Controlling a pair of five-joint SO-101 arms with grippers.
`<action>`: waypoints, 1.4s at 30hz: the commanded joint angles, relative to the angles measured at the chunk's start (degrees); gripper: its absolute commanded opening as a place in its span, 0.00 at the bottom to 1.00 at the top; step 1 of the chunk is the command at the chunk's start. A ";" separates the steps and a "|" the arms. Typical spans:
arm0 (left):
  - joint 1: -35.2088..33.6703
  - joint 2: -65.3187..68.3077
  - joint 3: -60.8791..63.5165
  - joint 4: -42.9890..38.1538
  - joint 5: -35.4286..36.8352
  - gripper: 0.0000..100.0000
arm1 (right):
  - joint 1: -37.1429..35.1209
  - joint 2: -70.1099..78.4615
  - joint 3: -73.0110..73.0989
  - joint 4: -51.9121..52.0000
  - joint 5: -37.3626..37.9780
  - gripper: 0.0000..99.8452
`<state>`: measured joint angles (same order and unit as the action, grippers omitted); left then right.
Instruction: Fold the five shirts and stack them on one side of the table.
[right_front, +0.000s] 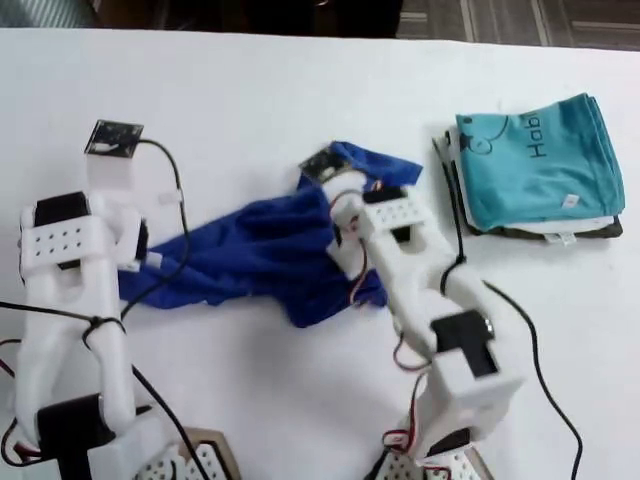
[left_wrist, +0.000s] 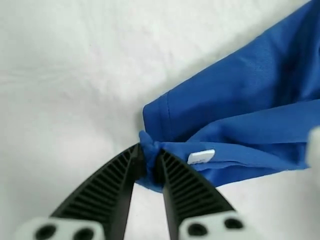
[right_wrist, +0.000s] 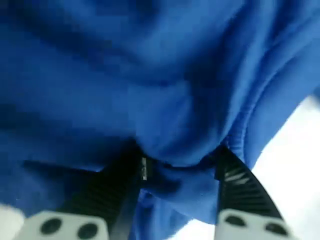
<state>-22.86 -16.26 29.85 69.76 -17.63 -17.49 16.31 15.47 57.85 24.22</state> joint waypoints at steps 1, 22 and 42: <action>0.44 -2.11 -0.22 -0.53 0.18 0.03 | 4.53 5.76 -15.21 1.54 -0.18 0.21; 0.44 -2.11 -0.13 -0.53 0.18 0.03 | 5.85 -10.51 -27.52 32.75 -2.46 0.21; 0.44 -2.11 -0.13 -0.53 0.18 0.03 | 0.92 -37.41 19.43 11.74 -4.04 0.21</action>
<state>-22.68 -16.26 29.85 69.76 -17.63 -16.62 -18.42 33.76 70.95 20.62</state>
